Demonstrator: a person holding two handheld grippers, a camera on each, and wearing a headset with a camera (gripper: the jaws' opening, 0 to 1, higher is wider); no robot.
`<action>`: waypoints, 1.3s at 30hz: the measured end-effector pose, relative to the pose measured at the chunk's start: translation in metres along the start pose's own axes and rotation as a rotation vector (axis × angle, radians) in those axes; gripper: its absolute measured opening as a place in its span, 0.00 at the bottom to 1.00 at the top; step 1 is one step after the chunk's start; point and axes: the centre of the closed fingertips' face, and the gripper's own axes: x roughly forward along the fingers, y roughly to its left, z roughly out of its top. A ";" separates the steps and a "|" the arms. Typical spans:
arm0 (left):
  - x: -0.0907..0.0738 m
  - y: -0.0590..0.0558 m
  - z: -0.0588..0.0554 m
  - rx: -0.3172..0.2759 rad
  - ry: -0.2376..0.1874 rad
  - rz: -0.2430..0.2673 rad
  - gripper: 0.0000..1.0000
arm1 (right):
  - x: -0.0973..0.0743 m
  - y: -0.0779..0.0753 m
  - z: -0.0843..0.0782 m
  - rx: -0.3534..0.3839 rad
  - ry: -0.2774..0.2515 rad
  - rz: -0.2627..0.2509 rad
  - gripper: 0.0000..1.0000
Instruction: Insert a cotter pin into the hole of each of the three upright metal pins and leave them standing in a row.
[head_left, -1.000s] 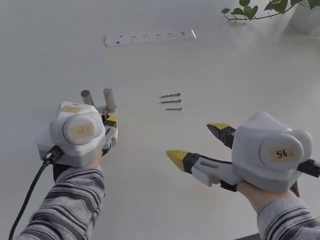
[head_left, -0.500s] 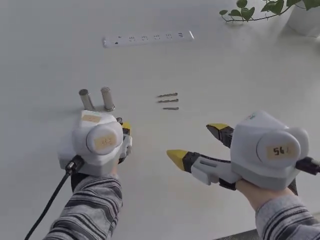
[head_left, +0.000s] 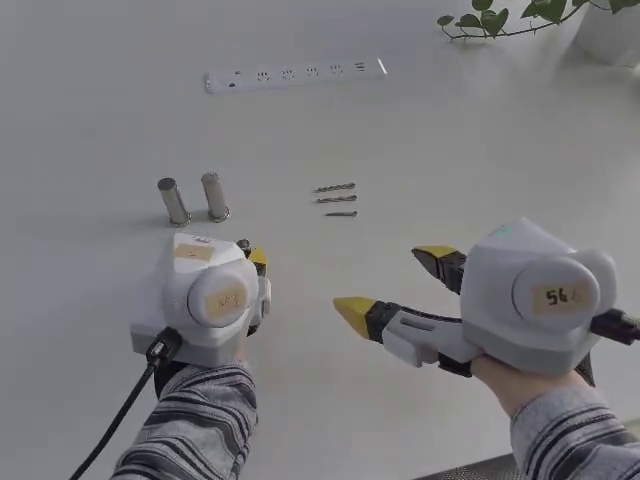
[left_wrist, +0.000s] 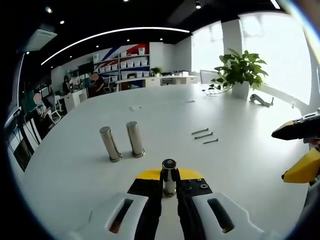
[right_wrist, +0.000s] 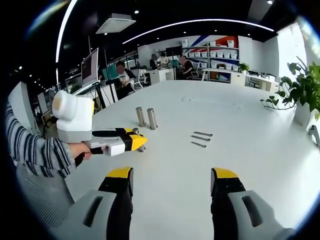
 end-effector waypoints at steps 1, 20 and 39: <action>0.000 0.000 -0.002 -0.003 0.009 -0.002 0.06 | 0.000 -0.001 0.000 0.000 0.000 -0.001 0.60; -0.022 0.002 0.010 0.038 0.012 -0.146 0.48 | 0.016 -0.031 0.027 -0.115 0.099 0.106 0.55; -0.066 0.022 0.016 0.046 0.003 -0.204 0.87 | 0.090 -0.054 0.025 -0.295 0.341 0.236 0.27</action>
